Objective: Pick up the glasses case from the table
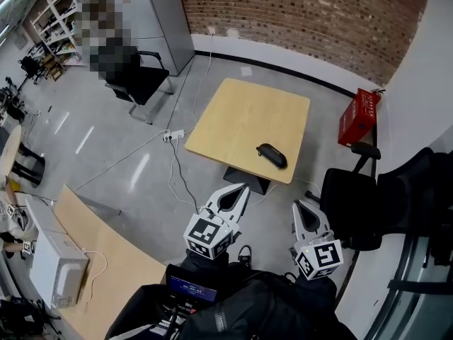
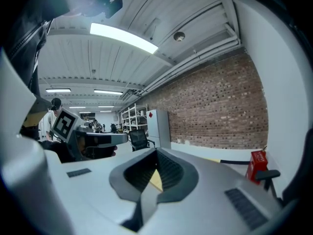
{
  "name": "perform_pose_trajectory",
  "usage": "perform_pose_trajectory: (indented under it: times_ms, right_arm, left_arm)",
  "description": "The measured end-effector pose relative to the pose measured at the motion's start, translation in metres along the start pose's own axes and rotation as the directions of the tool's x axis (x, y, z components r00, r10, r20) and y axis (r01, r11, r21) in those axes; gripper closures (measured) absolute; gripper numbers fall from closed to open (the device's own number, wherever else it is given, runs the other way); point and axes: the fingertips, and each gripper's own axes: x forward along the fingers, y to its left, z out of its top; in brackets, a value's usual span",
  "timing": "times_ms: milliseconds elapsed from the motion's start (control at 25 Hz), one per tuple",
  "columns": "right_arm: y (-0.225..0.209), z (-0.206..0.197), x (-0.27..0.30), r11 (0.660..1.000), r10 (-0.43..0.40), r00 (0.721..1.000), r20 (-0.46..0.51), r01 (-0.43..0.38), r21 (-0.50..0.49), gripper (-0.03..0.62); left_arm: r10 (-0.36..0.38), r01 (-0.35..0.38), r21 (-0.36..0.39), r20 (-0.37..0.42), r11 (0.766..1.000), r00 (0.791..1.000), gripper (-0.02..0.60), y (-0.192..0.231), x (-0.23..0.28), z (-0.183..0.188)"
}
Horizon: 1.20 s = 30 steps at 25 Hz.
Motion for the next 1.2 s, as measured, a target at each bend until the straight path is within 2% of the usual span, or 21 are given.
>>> perform_pose_trajectory:
  times_ms: [320, 560, 880, 1200]
  right_arm:
    - [-0.01, -0.005, 0.022, 1.0, -0.015, 0.999, -0.028, 0.015, -0.003, 0.591]
    - [-0.042, -0.009, 0.036, 0.997, -0.06, 0.998, -0.035, 0.061, 0.042, 0.591]
    - [-0.067, 0.0, 0.082, 0.999, 0.014, 1.0, -0.022, -0.013, 0.048, 0.591]
    - [-0.135, 0.006, 0.111, 0.995, 0.019, 1.0, -0.011, -0.018, 0.097, 0.591]
  left_arm:
    - [-0.025, 0.024, -0.028, -0.019, 0.999, 1.0, 0.583, 0.017, 0.022, -0.01]
    - [-0.028, 0.026, -0.039, -0.035, 0.999, 0.999, 0.583, 0.02, 0.044, -0.016]
    - [0.037, -0.038, -0.023, -0.037, 0.999, 0.999, 0.583, 0.048, 0.077, -0.007]
    - [0.042, -0.042, -0.005, -0.062, 0.999, 0.997, 0.583, 0.05, 0.147, 0.003]
